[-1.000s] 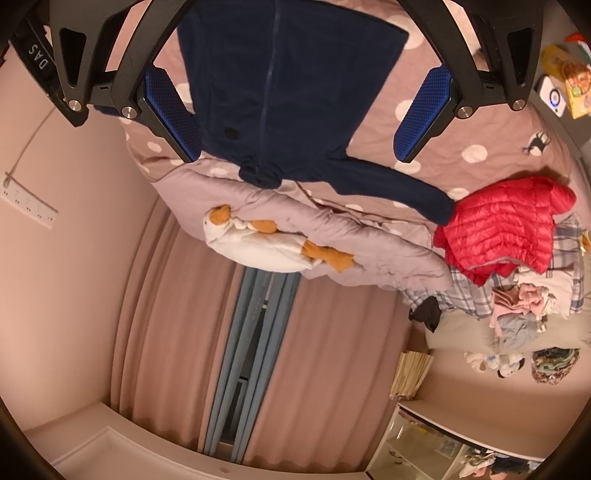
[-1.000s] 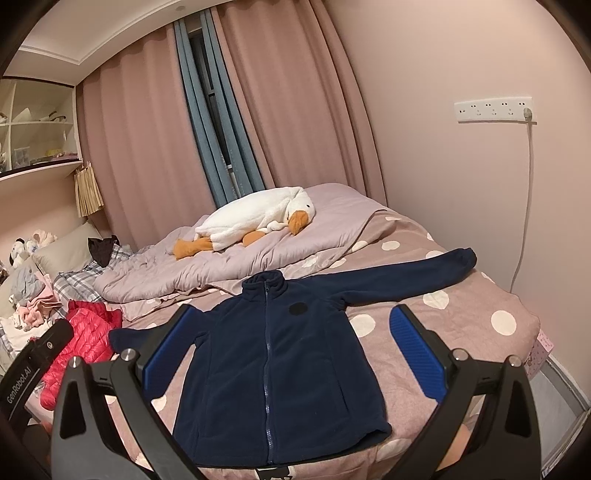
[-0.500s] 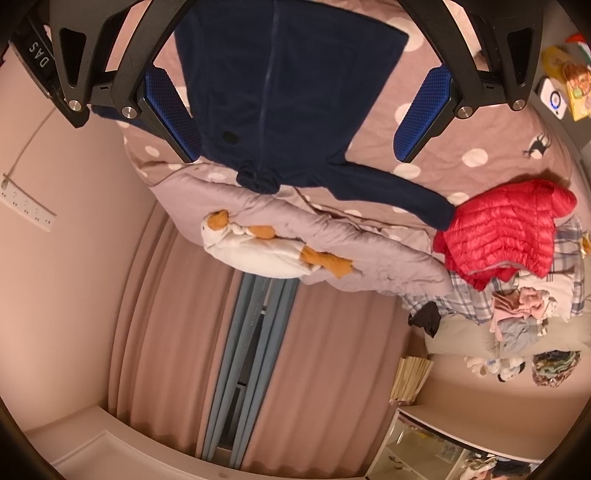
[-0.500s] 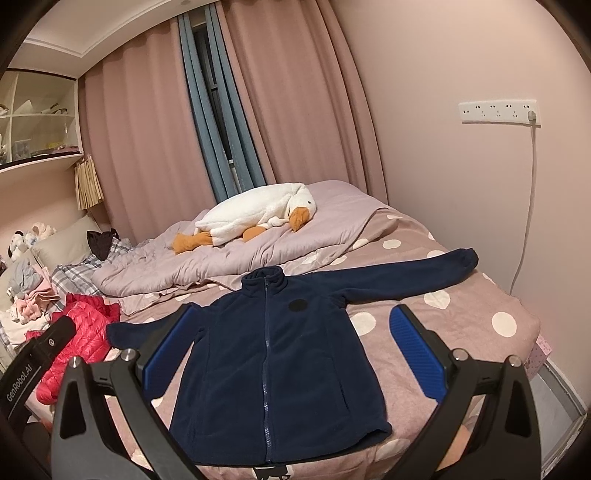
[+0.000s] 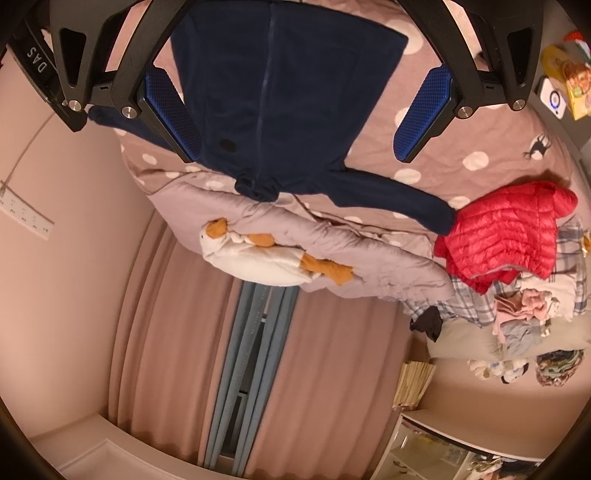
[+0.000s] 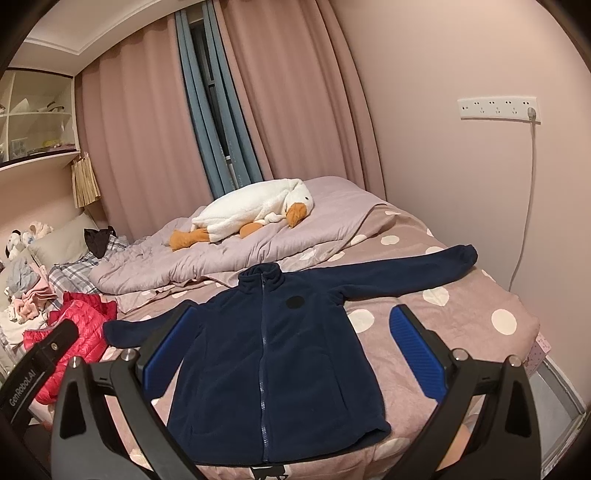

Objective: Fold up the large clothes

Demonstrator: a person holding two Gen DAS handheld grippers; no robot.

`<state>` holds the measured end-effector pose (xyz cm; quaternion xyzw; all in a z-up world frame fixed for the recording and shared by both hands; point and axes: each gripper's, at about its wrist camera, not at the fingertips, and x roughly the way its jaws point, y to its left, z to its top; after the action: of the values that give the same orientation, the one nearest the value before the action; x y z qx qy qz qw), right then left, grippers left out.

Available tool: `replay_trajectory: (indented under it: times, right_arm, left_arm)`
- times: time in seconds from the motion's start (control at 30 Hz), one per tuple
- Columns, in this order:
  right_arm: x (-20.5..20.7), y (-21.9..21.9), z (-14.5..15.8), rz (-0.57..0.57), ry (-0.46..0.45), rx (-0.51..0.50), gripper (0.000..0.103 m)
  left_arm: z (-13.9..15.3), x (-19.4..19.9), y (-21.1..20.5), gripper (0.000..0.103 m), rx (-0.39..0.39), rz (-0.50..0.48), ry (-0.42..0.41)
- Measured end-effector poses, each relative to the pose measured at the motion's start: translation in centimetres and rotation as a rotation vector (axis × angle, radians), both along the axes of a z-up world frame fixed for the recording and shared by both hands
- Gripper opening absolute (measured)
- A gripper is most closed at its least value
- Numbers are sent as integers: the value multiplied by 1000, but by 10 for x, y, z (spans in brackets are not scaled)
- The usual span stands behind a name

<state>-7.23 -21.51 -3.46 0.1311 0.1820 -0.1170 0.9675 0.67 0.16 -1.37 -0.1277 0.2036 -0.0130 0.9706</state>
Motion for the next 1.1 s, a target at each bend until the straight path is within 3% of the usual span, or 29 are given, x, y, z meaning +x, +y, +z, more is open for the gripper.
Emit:
replay_trajectory:
  times: [1.1]
  right_arm:
    - [3, -5, 3, -19, 23, 4, 103]
  left_arm:
    - [3, 2, -2, 103, 11, -1, 11]
